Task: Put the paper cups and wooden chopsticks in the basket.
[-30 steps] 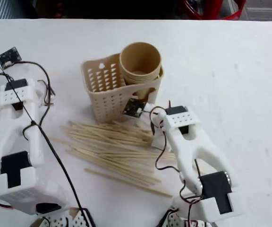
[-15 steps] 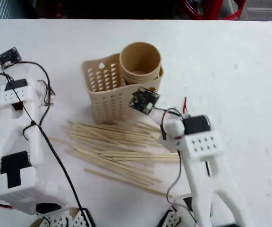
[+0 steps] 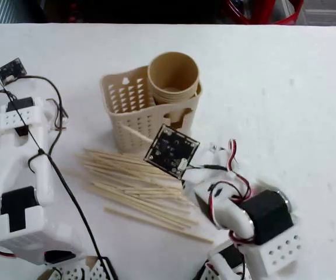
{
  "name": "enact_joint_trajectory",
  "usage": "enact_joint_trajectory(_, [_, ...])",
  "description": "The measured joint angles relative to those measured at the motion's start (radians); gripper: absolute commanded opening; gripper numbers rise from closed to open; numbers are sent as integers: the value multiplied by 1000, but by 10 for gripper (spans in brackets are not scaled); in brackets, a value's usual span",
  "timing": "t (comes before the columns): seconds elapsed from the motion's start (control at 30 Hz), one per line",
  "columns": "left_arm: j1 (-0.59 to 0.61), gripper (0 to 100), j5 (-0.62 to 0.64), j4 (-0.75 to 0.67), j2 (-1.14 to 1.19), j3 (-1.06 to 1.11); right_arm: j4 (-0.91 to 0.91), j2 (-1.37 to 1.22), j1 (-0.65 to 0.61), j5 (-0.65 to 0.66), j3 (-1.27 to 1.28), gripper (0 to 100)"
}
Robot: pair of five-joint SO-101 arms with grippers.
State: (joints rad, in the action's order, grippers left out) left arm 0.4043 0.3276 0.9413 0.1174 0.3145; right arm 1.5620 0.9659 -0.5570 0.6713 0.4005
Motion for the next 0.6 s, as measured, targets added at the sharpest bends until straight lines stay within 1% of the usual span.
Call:
enact_joint_trajectory(0.13, [0, 151, 0, 0, 0, 0, -41, -92, -52, -124, -192, 16])
enact_joint_trajectory(0.27, [0, 151, 0, 0, 0, 0, -169, -229, -61, -270, -350, 16])
enact_joint_trajectory(0.37, [0, 151, 0, 0, 0, 0, -318, -341, -63, -390, -425, 16])
enact_joint_trajectory(0.5, [0, 151, 0, 0, 0, 0, -565, -466, -63, -548, -445, 16])
enact_joint_trajectory(0.6, [0, 151, 0, 0, 0, 0, -721, -520, -63, -606, -445, 16])
